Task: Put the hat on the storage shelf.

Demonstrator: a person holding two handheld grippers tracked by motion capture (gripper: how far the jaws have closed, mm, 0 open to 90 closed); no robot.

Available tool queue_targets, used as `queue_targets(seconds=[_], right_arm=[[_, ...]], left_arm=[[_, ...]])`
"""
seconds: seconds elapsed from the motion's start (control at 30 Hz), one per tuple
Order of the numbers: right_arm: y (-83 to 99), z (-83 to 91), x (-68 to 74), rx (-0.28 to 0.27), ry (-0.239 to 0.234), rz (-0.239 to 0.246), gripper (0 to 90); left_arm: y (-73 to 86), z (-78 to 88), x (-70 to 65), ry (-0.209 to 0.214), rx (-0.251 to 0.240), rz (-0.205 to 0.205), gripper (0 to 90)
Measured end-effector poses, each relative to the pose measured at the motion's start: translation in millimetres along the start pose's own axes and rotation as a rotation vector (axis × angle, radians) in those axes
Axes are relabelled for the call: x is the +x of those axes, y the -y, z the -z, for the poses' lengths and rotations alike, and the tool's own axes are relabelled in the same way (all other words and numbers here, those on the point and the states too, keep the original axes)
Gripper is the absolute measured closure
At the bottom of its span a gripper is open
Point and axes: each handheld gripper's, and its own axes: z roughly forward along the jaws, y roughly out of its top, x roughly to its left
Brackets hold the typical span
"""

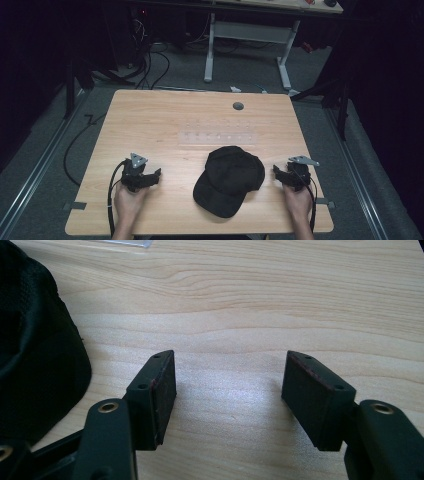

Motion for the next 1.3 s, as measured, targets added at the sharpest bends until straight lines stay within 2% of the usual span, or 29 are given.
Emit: queue_targets(seconds=[0.63,0.8,1.03,1.3], right_arm=[[-0.1,0.0,0.2,0.001,-0.006,0.004,38.7],[-1.9,-1.8,1.0,0.006,-0.01,0.01,35.7],[-2.1,-1.9,1.0,0.0,-0.014,0.017,39.8],[-2.5,5.5,0.6,-0.017,-0.062,-0.014,43.2]], left_arm=[[-0.3,0.0,0.0,0.001,-0.001,0.006,24.6],[0.2,0.0,-0.4,0.0,-0.002,0.0,25.0],[0.2,-0.1,-0.7,0.0,-0.004,0.002,25.0],[0.2,-0.1,-0.7,0.0,-0.004,0.003,24.9]])
